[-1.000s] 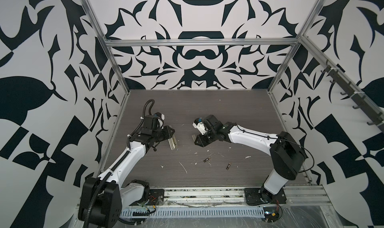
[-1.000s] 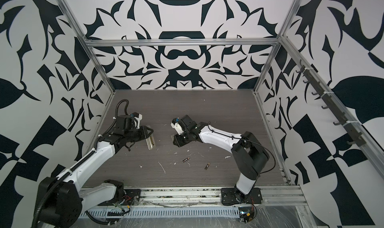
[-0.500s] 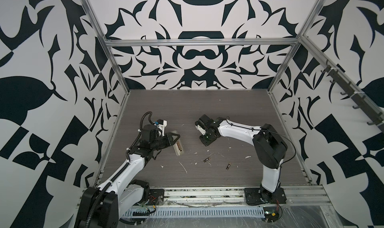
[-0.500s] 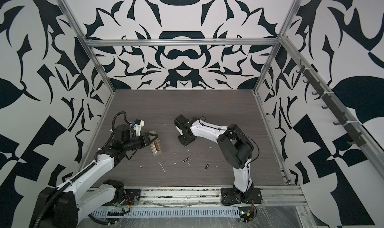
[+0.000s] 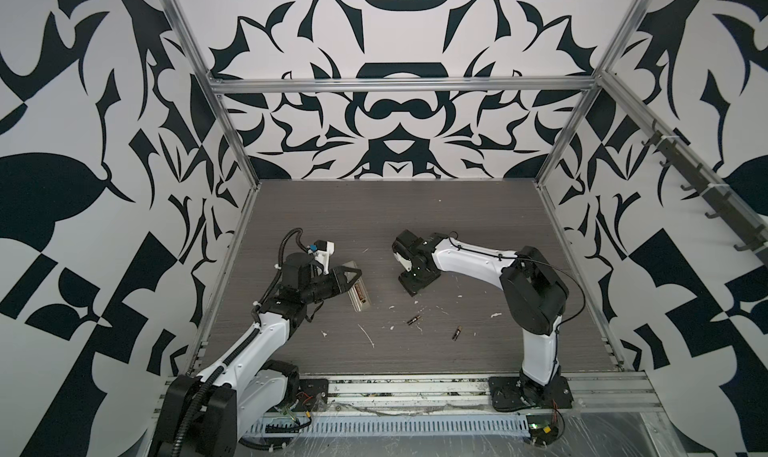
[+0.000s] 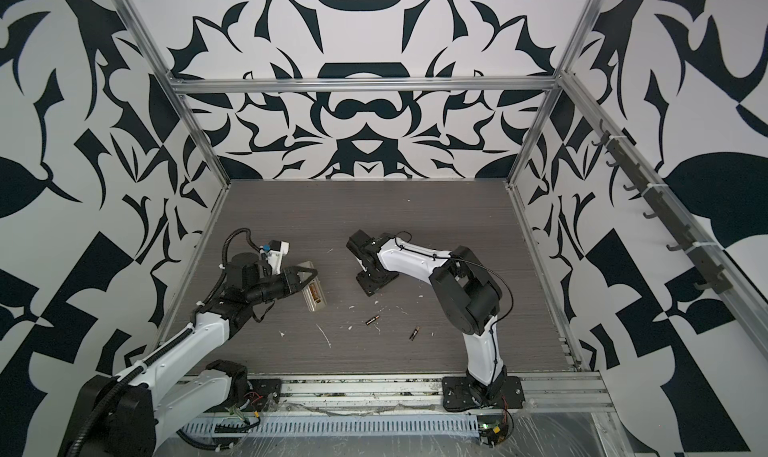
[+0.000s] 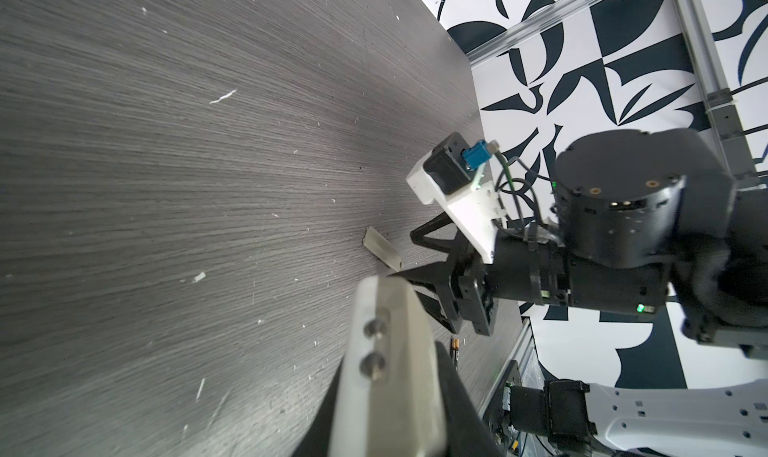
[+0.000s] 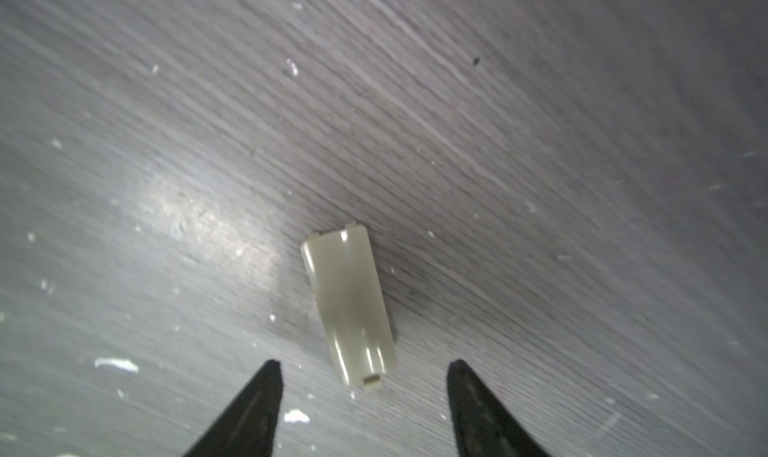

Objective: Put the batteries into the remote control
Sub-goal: 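Open the right gripper to drop the cover and move over an AA battery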

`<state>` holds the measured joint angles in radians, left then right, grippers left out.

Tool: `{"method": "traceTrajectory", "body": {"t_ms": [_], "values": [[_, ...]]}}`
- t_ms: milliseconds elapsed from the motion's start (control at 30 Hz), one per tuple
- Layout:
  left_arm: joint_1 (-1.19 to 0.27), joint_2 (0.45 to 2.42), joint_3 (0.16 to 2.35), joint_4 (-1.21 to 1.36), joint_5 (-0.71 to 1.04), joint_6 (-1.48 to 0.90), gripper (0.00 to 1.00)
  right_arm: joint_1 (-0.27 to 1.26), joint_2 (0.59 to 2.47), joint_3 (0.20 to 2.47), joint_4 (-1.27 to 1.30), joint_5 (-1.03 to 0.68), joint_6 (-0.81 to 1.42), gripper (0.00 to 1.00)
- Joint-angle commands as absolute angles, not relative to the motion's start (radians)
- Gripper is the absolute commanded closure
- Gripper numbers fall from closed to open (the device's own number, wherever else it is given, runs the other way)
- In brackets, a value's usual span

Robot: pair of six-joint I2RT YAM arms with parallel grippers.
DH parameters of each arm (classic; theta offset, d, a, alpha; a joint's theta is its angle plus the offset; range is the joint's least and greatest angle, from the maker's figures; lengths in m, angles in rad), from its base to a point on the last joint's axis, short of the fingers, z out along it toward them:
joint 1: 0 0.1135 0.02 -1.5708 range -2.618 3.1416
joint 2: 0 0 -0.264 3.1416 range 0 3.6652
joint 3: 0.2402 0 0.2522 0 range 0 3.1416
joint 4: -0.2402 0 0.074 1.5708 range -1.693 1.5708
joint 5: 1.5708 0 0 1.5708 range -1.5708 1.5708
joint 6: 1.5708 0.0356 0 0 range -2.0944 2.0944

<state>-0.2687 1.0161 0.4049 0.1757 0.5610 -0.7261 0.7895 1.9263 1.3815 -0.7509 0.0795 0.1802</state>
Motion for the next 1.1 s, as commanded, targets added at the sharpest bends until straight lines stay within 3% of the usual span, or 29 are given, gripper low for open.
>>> {"method": "traceTrajectory", "body": {"t_ms": [0, 100, 233, 433, 633, 1067], "values": [[-0.268, 0.996, 0.401, 0.204, 0.574, -0.723, 1.00, 0.827, 1.776, 1.411, -0.866, 0.140, 0.246, 0.28], [-0.267, 0.993, 0.378, 0.238, 0.575, -0.721, 1.00, 0.862, 1.662, 1.334, -0.872, 0.096, 0.357, 0.28], [-0.280, 1.002, 0.300, 0.476, 0.643, -0.792, 1.00, 0.893, 1.536, 1.134, -0.767, 0.004, 0.551, 0.31], [-0.306, 0.952, 0.201, 0.687, 0.680, -0.833, 1.00, 0.925, 1.474, 0.919, -0.557, -0.077, 0.744, 0.37], [-0.319, 0.922, 0.176, 0.673, 0.663, -0.816, 1.00, 0.941, 1.547, 0.909, -0.452, -0.048, 0.781, 0.50], [-0.319, 0.896, 0.154, 0.649, 0.643, -0.802, 1.00, 0.950, 1.671, 1.000, -0.443, 0.047, 0.761, 0.55]]}}
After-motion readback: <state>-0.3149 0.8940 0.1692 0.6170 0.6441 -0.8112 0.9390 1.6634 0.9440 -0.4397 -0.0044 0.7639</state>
